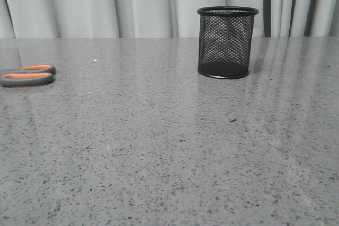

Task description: Put scissors into bucket

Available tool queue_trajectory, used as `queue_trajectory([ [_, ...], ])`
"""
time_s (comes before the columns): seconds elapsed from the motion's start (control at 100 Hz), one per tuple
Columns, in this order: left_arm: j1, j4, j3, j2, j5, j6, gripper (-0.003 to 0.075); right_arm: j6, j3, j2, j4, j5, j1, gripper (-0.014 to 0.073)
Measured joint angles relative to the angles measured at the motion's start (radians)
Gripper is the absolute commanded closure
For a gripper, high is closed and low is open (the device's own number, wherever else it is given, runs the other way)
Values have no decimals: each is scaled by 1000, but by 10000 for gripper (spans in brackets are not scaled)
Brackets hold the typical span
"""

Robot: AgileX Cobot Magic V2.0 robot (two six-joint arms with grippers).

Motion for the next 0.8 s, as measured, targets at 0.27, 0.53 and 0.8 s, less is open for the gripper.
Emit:
queue_trajectory([
  [0.27, 0, -23, 0, 0, -5, 0, 741, 0, 0, 0, 21, -39, 0, 652],
  [0.53, 0, -155, 0, 0, -11, 0, 741, 0, 0, 0, 126, -61, 0, 652],
  [0.8, 0, -447, 0, 0, -84, 0, 741, 0, 0, 0, 361, -123, 0, 652],
])
